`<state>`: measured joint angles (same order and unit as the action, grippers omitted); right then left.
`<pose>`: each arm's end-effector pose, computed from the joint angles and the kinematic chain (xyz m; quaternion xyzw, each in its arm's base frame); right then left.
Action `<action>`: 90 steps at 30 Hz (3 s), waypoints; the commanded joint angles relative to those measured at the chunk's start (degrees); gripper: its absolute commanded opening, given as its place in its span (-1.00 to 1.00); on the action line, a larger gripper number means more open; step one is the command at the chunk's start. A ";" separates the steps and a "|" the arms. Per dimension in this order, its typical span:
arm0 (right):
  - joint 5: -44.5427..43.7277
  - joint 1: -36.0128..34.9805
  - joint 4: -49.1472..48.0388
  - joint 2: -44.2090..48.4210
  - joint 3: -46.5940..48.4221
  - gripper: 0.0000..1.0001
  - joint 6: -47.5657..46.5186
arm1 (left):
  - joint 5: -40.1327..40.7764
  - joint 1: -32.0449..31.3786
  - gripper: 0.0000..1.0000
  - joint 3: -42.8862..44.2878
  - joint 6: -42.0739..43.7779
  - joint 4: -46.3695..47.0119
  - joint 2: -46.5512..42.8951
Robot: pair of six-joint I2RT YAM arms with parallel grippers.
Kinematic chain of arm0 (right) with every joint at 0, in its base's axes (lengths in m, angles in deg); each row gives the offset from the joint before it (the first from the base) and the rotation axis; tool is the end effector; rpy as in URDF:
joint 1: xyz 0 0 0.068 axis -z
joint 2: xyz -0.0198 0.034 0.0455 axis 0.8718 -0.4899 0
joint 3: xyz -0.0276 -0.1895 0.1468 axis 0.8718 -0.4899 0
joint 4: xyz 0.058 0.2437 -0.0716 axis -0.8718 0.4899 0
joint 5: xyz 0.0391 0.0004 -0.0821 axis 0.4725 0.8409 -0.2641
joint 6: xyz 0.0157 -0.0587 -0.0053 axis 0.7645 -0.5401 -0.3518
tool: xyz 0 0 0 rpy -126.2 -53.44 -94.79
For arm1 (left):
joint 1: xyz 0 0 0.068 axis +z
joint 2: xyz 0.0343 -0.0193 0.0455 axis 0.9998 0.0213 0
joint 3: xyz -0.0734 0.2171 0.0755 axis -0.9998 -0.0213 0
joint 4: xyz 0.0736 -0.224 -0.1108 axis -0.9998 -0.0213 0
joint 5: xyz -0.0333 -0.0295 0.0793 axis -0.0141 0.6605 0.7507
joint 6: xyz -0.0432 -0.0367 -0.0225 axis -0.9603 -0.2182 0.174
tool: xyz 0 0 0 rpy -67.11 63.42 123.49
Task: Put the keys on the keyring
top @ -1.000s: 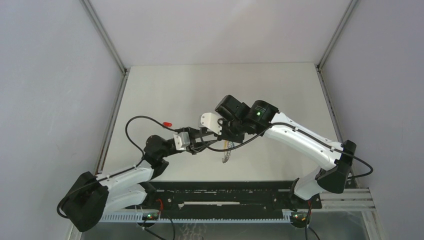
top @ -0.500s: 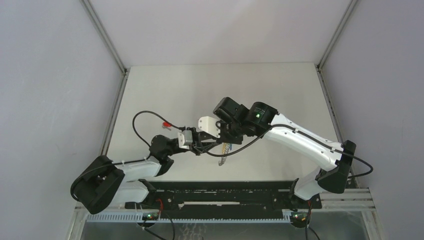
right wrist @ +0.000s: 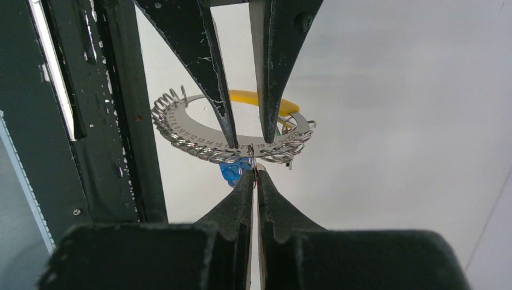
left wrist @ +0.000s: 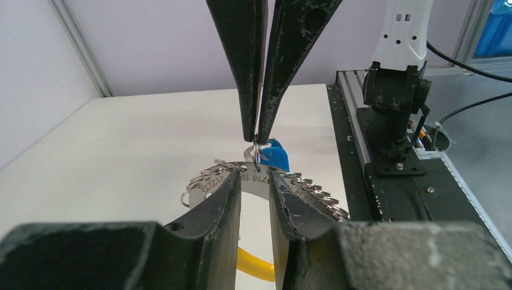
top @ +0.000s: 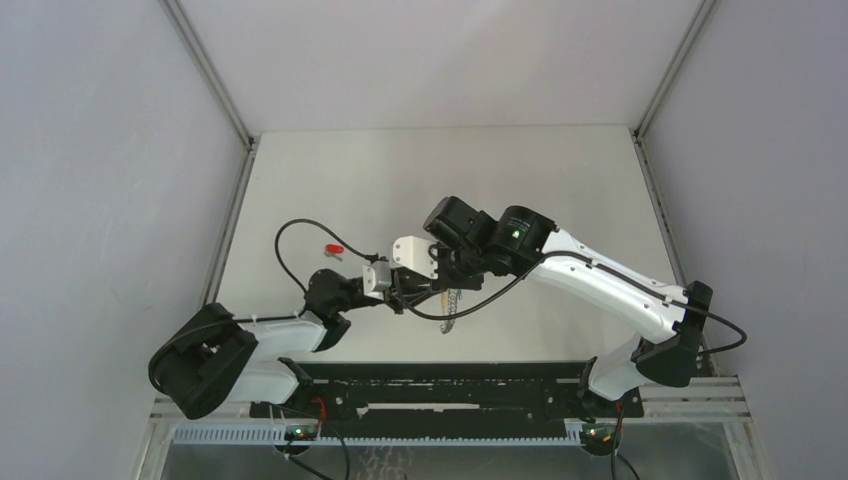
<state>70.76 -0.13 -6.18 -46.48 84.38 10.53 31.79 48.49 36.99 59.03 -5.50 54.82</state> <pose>0.1423 0.2582 0.3308 -0.7056 0.6634 0.0790 0.2362 0.1619 -0.1780 0.1944 0.4440 0.4354 -0.4940 0.6076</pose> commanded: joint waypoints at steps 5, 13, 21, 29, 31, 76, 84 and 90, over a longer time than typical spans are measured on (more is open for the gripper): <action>-0.03 -0.73 -2.70 1.52 2.65 -1.00 -0.77 | -2.39 -0.44 -0.44 2.80 -1.15 3.21 -2.12; -0.22 -1.14 -2.75 1.01 2.66 -1.00 -0.82 | -2.77 -0.62 -0.49 3.32 -1.69 3.33 -2.25; -0.26 -1.98 -2.67 0.58 2.57 -1.00 -1.13 | -1.46 -0.58 -0.54 3.18 -1.85 3.50 -2.41; -0.07 -2.33 -2.75 0.46 2.23 -1.00 -1.41 | -1.85 -0.58 -0.65 3.21 -2.35 3.82 -2.65; -0.04 -2.47 -2.81 0.30 2.15 -1.00 -1.35 | -1.96 -0.58 -0.65 3.25 -2.44 3.82 -2.75; 42.13 21.38 -37.74 25.08 -24.12 -0.29 12.45 | 0.50 1.04 -0.99 2.44 1.40 4.92 -13.46; 46.77 21.60 -41.42 22.43 -25.17 -0.31 15.20 | 1.23 1.43 -0.99 3.62 1.57 5.49 -13.19; 47.34 21.60 -40.85 21.24 -25.73 -0.38 14.83 | 1.87 1.45 -1.00 3.61 1.48 5.49 -13.31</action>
<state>115.48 21.27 -44.76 -24.80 58.74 24.41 31.73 49.56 37.02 59.23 -4.32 42.64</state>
